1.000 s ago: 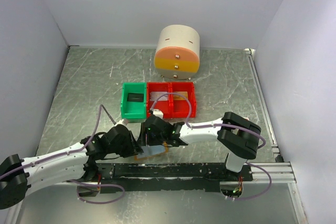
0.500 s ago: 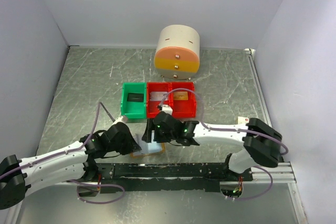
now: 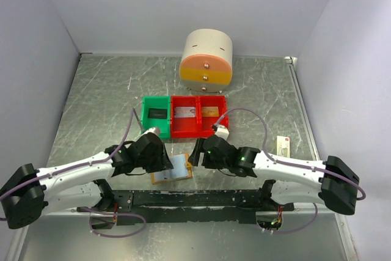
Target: Take the credit cards out of the card holder
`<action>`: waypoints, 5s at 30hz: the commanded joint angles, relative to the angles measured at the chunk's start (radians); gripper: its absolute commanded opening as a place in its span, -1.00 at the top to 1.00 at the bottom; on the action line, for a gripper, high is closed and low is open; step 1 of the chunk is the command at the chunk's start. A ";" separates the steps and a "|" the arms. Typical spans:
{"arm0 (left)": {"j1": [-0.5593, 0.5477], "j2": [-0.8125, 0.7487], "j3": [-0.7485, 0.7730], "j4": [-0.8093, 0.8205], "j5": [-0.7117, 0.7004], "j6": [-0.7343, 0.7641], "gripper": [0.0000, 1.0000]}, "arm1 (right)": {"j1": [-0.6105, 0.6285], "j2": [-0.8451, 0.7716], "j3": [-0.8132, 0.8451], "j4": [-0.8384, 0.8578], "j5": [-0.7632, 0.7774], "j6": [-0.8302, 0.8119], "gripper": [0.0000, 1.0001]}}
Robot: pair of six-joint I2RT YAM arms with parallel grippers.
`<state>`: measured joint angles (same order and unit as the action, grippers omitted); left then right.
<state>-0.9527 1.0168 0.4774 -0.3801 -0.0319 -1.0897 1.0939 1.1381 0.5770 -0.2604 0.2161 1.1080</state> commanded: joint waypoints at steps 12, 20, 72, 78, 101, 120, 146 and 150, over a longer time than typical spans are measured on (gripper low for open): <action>-0.014 0.166 0.066 0.213 0.216 0.111 -0.09 | -0.011 -0.122 -0.068 -0.057 0.081 0.095 -0.55; -0.015 -0.023 0.055 0.069 0.056 0.072 -0.28 | -0.010 -0.095 -0.045 0.047 0.008 0.035 -0.51; 0.046 -0.019 -0.134 0.391 0.226 -0.112 -0.55 | -0.012 0.400 -0.095 0.265 -0.141 0.084 0.09; 0.118 0.001 -0.205 0.510 0.328 -0.123 -0.54 | -0.012 0.384 -0.128 0.317 -0.157 0.109 0.09; 0.123 -0.009 -0.229 0.429 0.285 -0.121 -0.09 | -0.010 0.413 -0.088 0.287 -0.164 0.088 0.09; 0.124 -0.053 -0.233 0.407 0.267 -0.129 0.56 | -0.011 0.404 -0.089 0.275 -0.161 0.087 0.09; 0.123 -0.087 -0.229 0.362 0.249 -0.121 0.47 | -0.011 0.383 -0.060 0.272 -0.184 0.051 0.07; 0.123 -0.051 -0.245 0.445 0.290 -0.134 0.34 | -0.011 0.384 -0.026 0.248 -0.177 0.030 0.07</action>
<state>-0.8345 0.9436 0.2424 -0.0483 0.2115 -1.2163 1.0809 1.4975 0.5549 0.1848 0.0322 1.1965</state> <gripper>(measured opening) 0.313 0.458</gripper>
